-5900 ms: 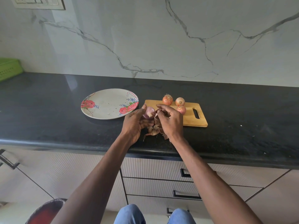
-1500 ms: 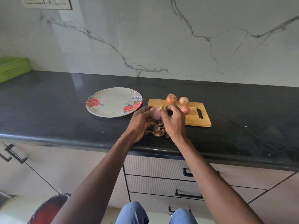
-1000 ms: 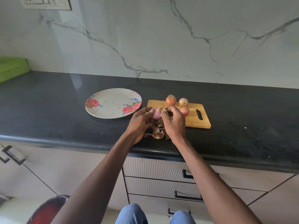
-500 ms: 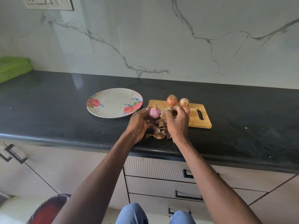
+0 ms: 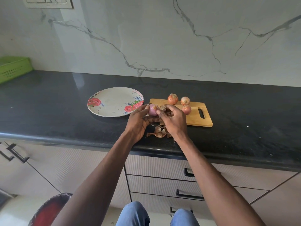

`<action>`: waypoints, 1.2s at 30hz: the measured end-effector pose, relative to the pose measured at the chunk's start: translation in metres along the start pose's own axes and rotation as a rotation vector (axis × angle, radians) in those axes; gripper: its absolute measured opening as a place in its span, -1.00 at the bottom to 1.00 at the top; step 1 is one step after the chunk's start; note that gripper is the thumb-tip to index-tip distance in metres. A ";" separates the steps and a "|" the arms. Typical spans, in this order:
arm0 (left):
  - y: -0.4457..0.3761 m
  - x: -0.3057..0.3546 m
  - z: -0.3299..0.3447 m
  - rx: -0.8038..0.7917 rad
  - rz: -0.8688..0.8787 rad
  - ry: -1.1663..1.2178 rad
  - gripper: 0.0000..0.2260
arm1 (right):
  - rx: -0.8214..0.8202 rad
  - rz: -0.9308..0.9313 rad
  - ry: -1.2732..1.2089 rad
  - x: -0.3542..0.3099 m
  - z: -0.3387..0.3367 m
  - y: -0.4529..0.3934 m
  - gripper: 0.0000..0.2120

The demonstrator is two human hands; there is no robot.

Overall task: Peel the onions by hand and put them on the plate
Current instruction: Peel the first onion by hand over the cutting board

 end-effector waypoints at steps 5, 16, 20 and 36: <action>0.002 0.001 0.001 -0.024 -0.008 0.005 -0.85 | 0.049 -0.043 0.074 0.001 -0.003 -0.001 -0.95; 0.001 -0.003 -0.001 -0.003 -0.050 -0.080 -0.78 | 0.051 -0.012 0.147 0.004 0.000 -0.004 -0.96; 0.002 0.000 0.001 0.024 -0.051 -0.081 -0.77 | 0.114 0.036 0.145 0.007 -0.006 -0.004 -0.96; 0.001 0.001 -0.001 0.043 -0.023 -0.111 -0.70 | 0.112 -0.159 0.157 -0.004 -0.005 0.001 -0.81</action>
Point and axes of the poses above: each hand's wrist, its own y-axis away from the middle knuckle, its own z-axis out of the palm, x = y × z, the point moved 5 cm from there along -y, towards the middle knuckle, and after that the axes turned 1 degree about x, right-handed, at the moved point
